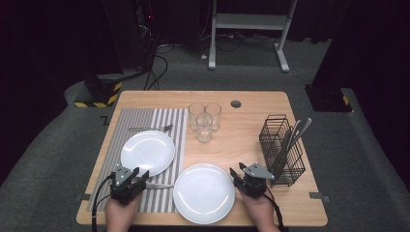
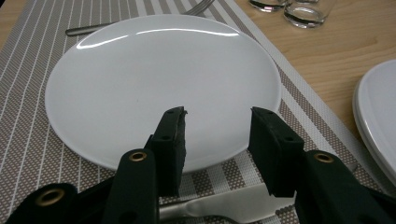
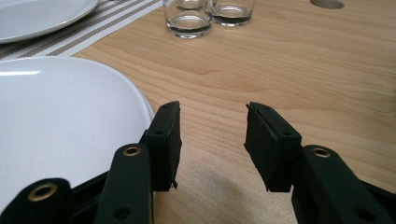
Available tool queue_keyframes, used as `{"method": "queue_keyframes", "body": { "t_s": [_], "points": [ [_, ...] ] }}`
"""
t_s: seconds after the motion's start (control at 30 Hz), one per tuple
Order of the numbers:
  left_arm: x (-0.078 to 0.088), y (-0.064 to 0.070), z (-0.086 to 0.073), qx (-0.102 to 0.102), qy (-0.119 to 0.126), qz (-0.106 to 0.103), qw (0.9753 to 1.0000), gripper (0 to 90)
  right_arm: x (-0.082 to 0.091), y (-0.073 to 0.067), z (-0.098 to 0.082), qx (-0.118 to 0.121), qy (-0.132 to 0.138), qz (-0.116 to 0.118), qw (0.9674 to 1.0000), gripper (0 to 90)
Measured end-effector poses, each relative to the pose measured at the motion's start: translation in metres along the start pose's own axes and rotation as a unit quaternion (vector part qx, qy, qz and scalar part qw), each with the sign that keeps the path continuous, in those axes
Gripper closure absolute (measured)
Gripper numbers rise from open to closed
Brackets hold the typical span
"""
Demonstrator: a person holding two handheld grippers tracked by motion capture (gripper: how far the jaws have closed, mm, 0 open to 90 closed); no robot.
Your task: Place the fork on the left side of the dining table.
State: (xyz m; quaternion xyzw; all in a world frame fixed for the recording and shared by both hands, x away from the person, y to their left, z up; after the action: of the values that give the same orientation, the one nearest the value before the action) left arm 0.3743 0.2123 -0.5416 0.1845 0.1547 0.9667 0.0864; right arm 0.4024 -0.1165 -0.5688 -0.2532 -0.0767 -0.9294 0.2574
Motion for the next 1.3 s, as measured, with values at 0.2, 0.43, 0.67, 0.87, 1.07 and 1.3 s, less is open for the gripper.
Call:
{"method": "queue_keyframes", "body": {
  "t_s": [0.2, 0.43, 0.67, 0.87, 1.07, 1.3],
  "points": [
    [0.001, 0.001, -0.008, 0.006, -0.008, -0.004, 0.9999, 52.8, 0.000, 0.000, 0.000, 0.002, -0.001, 0.000, 1.0000, 55.0],
    [-0.002, 0.005, -0.018, -0.017, -0.014, -0.007, 0.9997, 49.7, 0.000, -0.001, 0.000, 0.006, 0.000, 0.002, 1.0000, 54.1],
    [-0.003, 0.006, -0.021, -0.017, -0.019, -0.015, 0.9996, 47.4, 0.000, -0.001, 0.001, 0.005, 0.003, 0.001, 1.0000, 52.2],
    [-0.003, 0.001, -0.019, -0.014, -0.025, -0.022, 0.9994, 46.8, 0.001, -0.002, 0.002, 0.007, 0.014, 0.004, 0.9999, 48.3],
    [-0.005, -0.002, -0.016, -0.008, -0.021, -0.029, 0.9993, 47.1, 0.006, -0.004, 0.012, 0.007, 0.028, 0.013, 0.9995, 42.1],
    [-0.006, -0.002, -0.016, -0.008, -0.023, -0.036, 0.9990, 45.7, 0.004, -0.009, 0.024, 0.014, 0.029, 0.024, 0.9992, 33.9]
  ]
}}
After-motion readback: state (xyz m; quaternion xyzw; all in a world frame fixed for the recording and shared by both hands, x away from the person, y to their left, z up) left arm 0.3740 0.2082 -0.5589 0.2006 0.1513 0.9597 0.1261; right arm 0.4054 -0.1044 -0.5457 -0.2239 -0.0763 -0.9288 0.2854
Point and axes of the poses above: each handheld gripper's, and its own axes: x roughly backward along the jaws, z roughly out of its top, y roughly to its right, the point moved 8 cm from there along -x, roughly forward along the jaws, and after that the axes turned 2 degrees about -y, right-handed, at the moved point
